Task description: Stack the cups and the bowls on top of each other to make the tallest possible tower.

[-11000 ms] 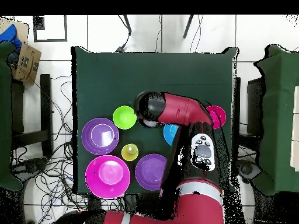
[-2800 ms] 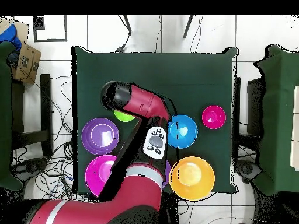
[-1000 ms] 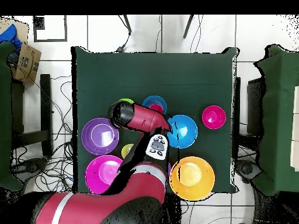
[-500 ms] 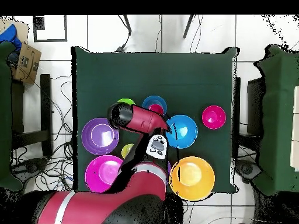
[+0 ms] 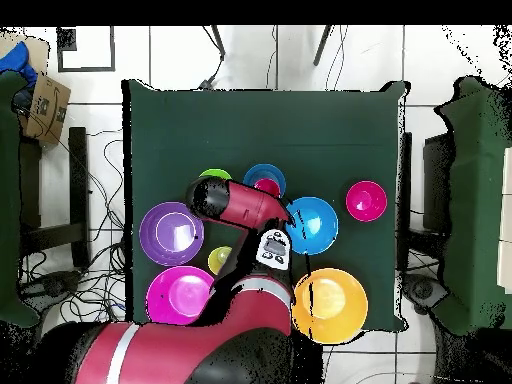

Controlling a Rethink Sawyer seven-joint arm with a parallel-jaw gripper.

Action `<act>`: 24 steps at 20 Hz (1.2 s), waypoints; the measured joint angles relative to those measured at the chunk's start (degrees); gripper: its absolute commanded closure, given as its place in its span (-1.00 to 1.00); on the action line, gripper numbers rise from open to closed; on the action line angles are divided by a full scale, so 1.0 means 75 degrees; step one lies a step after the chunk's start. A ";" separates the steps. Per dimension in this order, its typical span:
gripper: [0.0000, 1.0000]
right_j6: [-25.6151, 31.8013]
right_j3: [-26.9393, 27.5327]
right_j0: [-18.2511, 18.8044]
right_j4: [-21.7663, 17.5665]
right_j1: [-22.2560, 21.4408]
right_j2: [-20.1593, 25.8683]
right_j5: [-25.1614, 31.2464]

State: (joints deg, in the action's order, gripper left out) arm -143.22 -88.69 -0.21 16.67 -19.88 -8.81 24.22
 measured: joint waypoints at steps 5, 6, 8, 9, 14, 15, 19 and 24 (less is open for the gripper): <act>-1.00 0.0000 -0.0004 0.0017 -0.0079 0.0031 0.0021 -0.0227; -1.00 0.0000 -0.0005 0.0017 -0.0084 0.0042 0.0020 -0.0238; -1.00 0.0000 -0.0003 0.0018 -0.0088 0.0076 0.0021 -0.0254; -1.00 0.0000 -0.0004 0.0017 -0.0088 0.0095 0.0021 -0.0253; -1.00 0.0000 -0.0013 0.0017 -0.0090 0.0191 0.0049 -0.0253; -1.00 0.0000 -0.0013 0.0017 -0.0088 0.0192 0.0054 -0.0254; -1.00 0.0000 -0.0013 0.0017 -0.0087 0.0193 0.0076 -0.0256; 1.00 0.0000 -0.0009 0.0011 -0.0087 0.0046 0.0080 -0.0251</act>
